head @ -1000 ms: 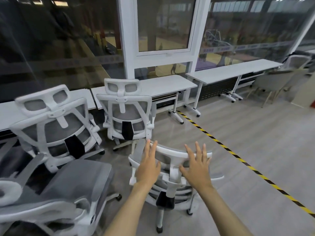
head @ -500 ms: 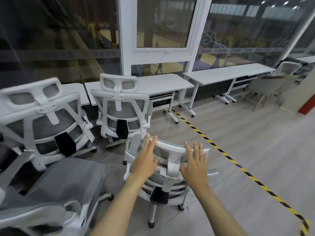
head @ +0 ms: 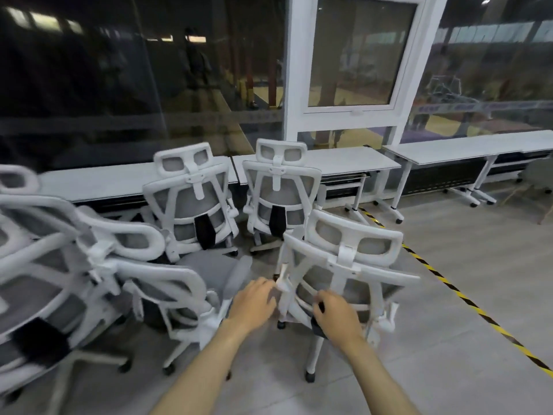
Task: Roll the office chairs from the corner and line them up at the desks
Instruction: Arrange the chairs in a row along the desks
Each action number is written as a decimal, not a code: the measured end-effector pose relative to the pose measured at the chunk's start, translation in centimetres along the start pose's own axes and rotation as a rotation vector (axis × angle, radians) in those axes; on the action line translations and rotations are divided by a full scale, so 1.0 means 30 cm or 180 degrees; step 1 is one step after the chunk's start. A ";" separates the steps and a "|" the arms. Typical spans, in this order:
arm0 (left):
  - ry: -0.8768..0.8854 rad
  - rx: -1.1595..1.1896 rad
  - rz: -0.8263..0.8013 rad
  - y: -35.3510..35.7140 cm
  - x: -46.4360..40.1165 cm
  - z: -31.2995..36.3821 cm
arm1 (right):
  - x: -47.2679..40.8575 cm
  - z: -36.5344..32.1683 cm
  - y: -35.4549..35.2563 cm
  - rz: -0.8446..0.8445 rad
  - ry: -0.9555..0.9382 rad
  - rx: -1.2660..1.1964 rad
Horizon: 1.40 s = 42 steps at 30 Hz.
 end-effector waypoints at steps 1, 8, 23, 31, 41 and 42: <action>-0.0099 -0.0033 0.0017 -0.037 0.066 -0.044 | 0.037 -0.060 0.017 -0.0085 -0.0058 -0.0056; -0.0997 -0.0172 0.0414 -0.351 0.485 -0.429 | 0.211 -0.580 0.158 -0.0377 -0.0807 -0.0424; -0.2211 -0.0385 0.1188 -0.951 1.361 -1.528 | 0.682 -1.905 0.725 -0.1239 -0.1503 -0.0754; -0.2313 -0.0124 0.1384 -1.194 1.464 -1.911 | 0.630 -2.332 0.853 -0.1051 -0.1360 -0.0984; -0.1662 -0.0300 0.1298 -1.437 1.143 -2.414 | 0.279 -2.687 1.220 -0.0818 -0.0722 -0.1183; -0.1567 -0.0376 0.1312 -1.466 1.094 -2.463 | 0.230 -2.716 1.259 -0.0805 -0.0578 -0.1208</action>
Point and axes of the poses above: each hand's wrist, its own x-axis away from the middle knuckle, its own y-axis out of the palm, z = x × y, the point moved 4 cm from there along -x, towards the middle knuckle, and after that the axes turned 13 degrees about z, right-handed, at the moved point
